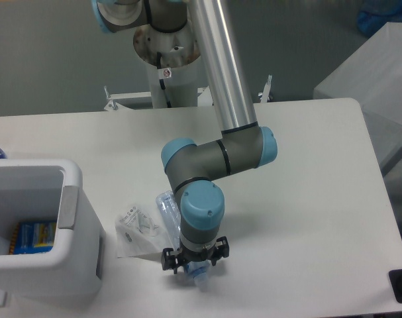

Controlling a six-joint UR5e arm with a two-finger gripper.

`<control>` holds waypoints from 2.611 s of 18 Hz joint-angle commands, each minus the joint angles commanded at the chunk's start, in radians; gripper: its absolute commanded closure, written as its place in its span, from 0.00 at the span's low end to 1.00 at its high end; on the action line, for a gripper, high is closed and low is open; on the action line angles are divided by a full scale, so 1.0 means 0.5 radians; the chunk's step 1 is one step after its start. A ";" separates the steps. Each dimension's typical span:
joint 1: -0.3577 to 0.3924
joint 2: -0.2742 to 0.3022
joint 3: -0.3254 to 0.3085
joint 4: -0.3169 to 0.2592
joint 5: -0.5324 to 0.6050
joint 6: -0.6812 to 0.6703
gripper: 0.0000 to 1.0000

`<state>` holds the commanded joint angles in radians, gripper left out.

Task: Place the trash in the trash can
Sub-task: 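Close the gripper on the bottle's cap end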

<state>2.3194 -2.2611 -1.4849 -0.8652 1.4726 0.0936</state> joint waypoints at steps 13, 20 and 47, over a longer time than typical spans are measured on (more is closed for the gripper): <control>-0.006 -0.012 0.003 0.009 0.003 0.003 0.04; -0.006 -0.018 -0.003 0.006 0.086 0.006 0.04; -0.006 -0.015 -0.003 0.025 0.092 -0.003 0.33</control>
<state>2.3163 -2.2688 -1.4864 -0.8529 1.5186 0.0920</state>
